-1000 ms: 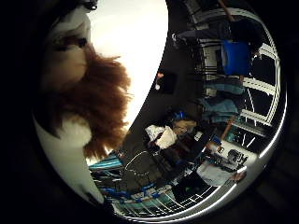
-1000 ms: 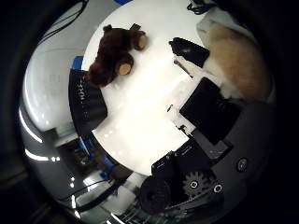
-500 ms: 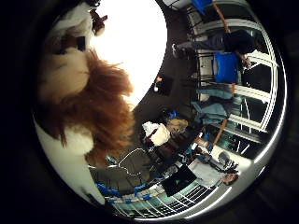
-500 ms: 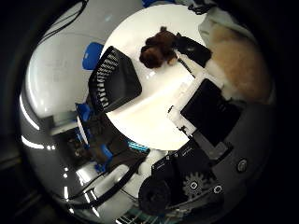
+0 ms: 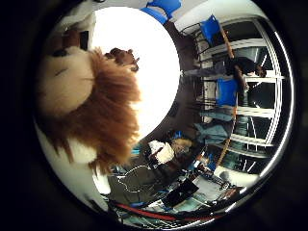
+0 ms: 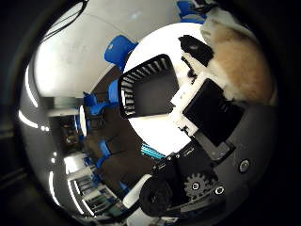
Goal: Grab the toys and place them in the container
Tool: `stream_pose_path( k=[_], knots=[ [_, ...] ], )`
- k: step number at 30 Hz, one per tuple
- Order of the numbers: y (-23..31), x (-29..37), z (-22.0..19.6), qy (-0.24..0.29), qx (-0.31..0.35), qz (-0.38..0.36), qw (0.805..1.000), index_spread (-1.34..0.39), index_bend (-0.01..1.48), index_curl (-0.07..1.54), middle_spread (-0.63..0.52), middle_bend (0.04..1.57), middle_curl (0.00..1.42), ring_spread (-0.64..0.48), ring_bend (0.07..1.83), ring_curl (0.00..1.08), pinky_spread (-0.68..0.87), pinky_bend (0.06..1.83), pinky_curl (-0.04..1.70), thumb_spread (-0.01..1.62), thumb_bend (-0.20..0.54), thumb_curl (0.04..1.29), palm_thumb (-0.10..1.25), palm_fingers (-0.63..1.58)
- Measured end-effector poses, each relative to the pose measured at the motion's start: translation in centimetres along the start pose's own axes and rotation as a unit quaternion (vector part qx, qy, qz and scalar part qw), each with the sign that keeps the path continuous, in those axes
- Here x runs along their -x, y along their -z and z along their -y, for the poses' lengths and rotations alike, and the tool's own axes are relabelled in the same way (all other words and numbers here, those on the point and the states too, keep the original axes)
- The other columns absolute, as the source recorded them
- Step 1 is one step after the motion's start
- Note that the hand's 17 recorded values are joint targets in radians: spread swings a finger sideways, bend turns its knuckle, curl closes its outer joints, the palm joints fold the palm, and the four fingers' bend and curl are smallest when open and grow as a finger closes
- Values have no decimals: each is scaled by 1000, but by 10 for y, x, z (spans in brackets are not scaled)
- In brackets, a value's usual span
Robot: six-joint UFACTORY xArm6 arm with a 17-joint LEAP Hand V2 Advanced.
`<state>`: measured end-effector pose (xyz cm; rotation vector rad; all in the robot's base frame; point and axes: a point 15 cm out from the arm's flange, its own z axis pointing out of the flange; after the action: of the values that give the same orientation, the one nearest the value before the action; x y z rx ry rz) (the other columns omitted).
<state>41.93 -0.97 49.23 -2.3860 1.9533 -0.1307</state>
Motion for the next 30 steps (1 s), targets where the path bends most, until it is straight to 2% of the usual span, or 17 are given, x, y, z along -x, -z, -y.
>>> stream_pose_path(
  k=[5,12,18,23,26,30],
  knots=[
    [-17,59,39,29,-16,8,999,-240,1067,831,-200,1209,941,-265,1292,875,-210,1179,1122,1069,-14,603,1037,1066],
    [-45,124,90,43,-48,48,997,-239,1067,833,-201,1201,948,-268,1282,885,-216,1164,1143,1052,-14,612,1052,1071],
    [-60,163,98,57,-43,58,996,-241,1065,836,-202,1198,952,-270,1277,891,-220,1156,1155,1040,-15,619,1040,1071],
    [-63,177,98,64,-41,63,995,-243,1032,832,-207,1170,950,-266,1267,877,-240,1135,1127,1108,-20,584,953,1070],
    [-63,183,99,63,-41,78,994,-251,877,793,-209,1131,903,-257,1241,806,-292,1064,1022,1159,-31,534,875,1095],
    [-67,188,93,59,-24,100,993,-301,457,719,-230,1000,794,-276,1175,685,-481,962,835,1194,-25,471,789,944]
  ],
)
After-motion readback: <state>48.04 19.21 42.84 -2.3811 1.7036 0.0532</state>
